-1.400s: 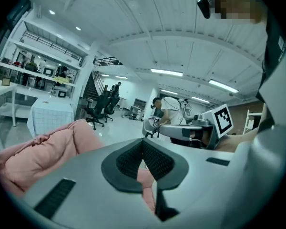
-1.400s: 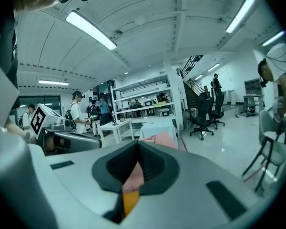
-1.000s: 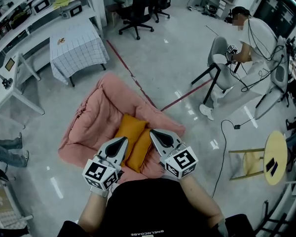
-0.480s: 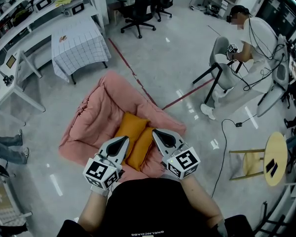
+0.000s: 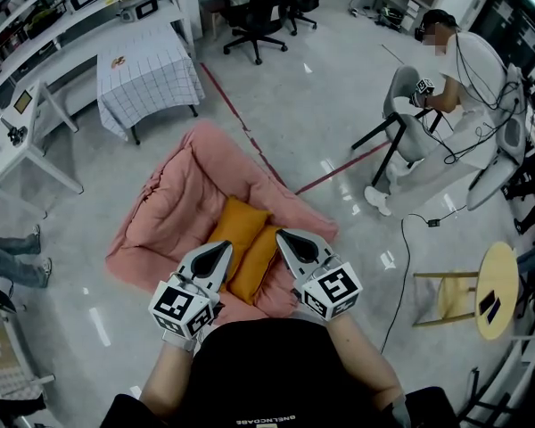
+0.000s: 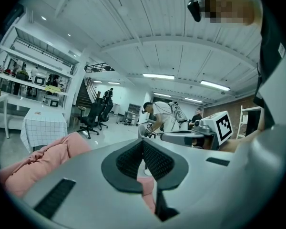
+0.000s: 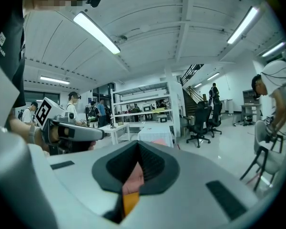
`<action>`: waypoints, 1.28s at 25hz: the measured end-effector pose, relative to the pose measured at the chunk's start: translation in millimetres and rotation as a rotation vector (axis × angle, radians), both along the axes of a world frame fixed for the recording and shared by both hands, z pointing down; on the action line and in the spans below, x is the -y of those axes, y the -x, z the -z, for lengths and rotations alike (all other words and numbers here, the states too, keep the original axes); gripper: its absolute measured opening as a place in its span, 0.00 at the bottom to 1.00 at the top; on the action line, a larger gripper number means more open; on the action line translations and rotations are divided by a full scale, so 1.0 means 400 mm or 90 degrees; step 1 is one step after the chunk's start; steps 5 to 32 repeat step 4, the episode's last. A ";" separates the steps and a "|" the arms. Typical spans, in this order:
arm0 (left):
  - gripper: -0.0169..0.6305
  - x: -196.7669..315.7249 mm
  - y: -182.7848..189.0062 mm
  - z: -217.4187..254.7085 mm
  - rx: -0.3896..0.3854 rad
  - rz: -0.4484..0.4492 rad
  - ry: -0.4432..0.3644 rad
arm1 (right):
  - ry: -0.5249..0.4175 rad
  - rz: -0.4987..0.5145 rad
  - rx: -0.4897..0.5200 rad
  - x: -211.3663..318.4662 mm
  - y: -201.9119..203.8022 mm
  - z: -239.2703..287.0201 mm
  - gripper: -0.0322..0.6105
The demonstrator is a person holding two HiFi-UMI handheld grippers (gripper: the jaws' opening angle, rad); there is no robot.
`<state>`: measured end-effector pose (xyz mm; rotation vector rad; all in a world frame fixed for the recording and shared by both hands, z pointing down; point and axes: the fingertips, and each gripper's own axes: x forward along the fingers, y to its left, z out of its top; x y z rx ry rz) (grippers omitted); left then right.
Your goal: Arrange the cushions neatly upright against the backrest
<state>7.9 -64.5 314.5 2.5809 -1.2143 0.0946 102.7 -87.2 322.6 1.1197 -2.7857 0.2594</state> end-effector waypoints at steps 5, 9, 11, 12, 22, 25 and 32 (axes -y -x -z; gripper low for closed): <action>0.05 0.000 -0.001 0.003 0.004 0.000 -0.005 | 0.000 0.001 -0.003 -0.003 0.001 -0.005 0.06; 0.05 0.000 -0.001 0.003 0.004 0.000 -0.005 | 0.000 0.001 -0.003 -0.003 0.001 -0.005 0.06; 0.05 0.000 -0.001 0.003 0.004 0.000 -0.005 | 0.000 0.001 -0.003 -0.003 0.001 -0.005 0.06; 0.05 0.000 -0.001 0.003 0.004 0.000 -0.005 | 0.000 0.001 -0.003 -0.003 0.001 -0.005 0.06; 0.05 0.000 -0.001 0.003 0.004 0.000 -0.005 | 0.000 0.001 -0.003 -0.003 0.001 -0.005 0.06; 0.05 0.000 -0.001 0.003 0.004 0.000 -0.005 | 0.000 0.001 -0.003 -0.003 0.001 -0.005 0.06; 0.05 0.000 -0.001 0.003 0.004 0.000 -0.005 | 0.000 0.001 -0.003 -0.003 0.001 -0.005 0.06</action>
